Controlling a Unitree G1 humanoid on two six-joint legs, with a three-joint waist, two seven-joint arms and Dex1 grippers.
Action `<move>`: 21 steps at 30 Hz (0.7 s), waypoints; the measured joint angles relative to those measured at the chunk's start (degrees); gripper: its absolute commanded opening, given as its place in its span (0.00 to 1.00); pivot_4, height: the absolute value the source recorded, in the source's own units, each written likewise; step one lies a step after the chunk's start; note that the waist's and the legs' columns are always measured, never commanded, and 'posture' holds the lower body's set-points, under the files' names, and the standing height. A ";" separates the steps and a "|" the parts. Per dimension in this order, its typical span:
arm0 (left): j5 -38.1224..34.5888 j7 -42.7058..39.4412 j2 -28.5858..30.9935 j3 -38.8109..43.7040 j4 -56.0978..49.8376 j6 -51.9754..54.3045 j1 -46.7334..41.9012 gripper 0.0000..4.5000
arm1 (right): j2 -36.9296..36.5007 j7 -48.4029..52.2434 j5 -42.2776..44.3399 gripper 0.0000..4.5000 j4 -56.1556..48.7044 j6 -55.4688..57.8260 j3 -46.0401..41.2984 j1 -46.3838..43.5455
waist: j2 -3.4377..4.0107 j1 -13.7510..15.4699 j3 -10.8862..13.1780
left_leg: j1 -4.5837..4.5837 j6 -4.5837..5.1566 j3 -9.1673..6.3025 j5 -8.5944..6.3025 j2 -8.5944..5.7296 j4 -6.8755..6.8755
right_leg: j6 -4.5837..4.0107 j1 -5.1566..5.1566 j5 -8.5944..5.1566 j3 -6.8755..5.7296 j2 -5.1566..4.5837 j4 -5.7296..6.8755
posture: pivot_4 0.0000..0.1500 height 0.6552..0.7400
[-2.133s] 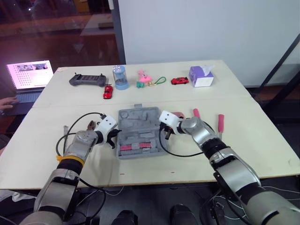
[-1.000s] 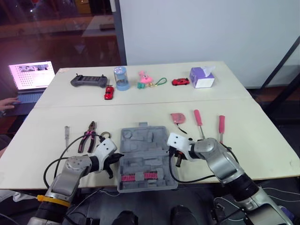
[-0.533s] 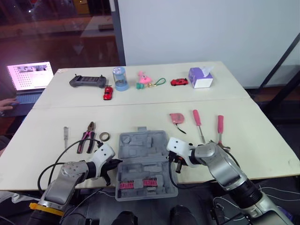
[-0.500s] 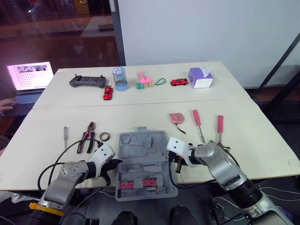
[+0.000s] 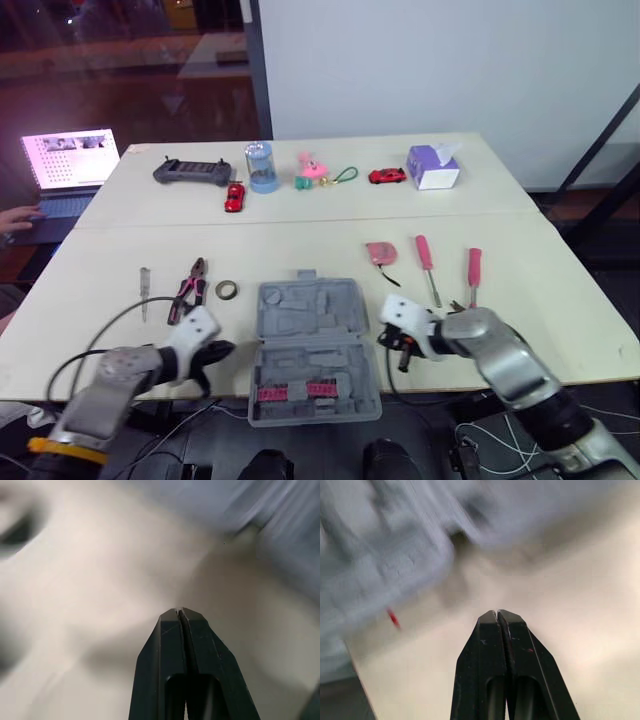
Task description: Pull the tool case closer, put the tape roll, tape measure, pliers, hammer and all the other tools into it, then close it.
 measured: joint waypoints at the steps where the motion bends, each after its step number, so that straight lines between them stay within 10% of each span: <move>1: -2.15 -0.80 1.10 4.19 -0.46 0.45 1.45 0.01 | -0.52 0.80 3.00 0.01 -1.71 -0.17 -4.50 1.42 | 0.00 0.05 0.01 | 0.03 0.01 0.01 -0.01 0.01 0.00 | 0.01 0.02 0.00 0.01 0.00 -0.01 | 1.00 1.00; 7: -7.99 -2.92 3.70 23.43 -0.11 -3.38 10.76 0.06 | -4.83 2.05 12.11 0.13 -4.86 -1.82 -24.48 10.75 | -0.01 0.23 0.01 | 0.13 0.35 0.21 -0.21 0.04 0.00 | 0.02 0.14 0.00 0.06 -0.01 -0.08 | 1.00 1.00; 15: -8.73 -3.04 4.77 32.10 14.10 -7.45 12.64 0.87 | -6.00 1.54 14.63 0.96 2.57 -7.94 -34.01 17.90 | -0.03 0.10 0.03 | 0.17 0.39 0.31 -0.23 0.09 0.01 | 0.03 0.13 0.00 0.12 0.01 -0.07 | 1.00 1.00; 21: -9.05 -2.39 5.49 32.40 21.31 -9.42 10.93 0.99 | -6.41 0.86 15.16 1.00 3.86 -10.87 -34.87 20.13 | -0.02 -0.02 0.02 | 0.18 0.41 0.32 -0.24 0.11 -0.01 | 0.03 0.11 0.00 0.15 0.04 -0.07 | 1.00 1.00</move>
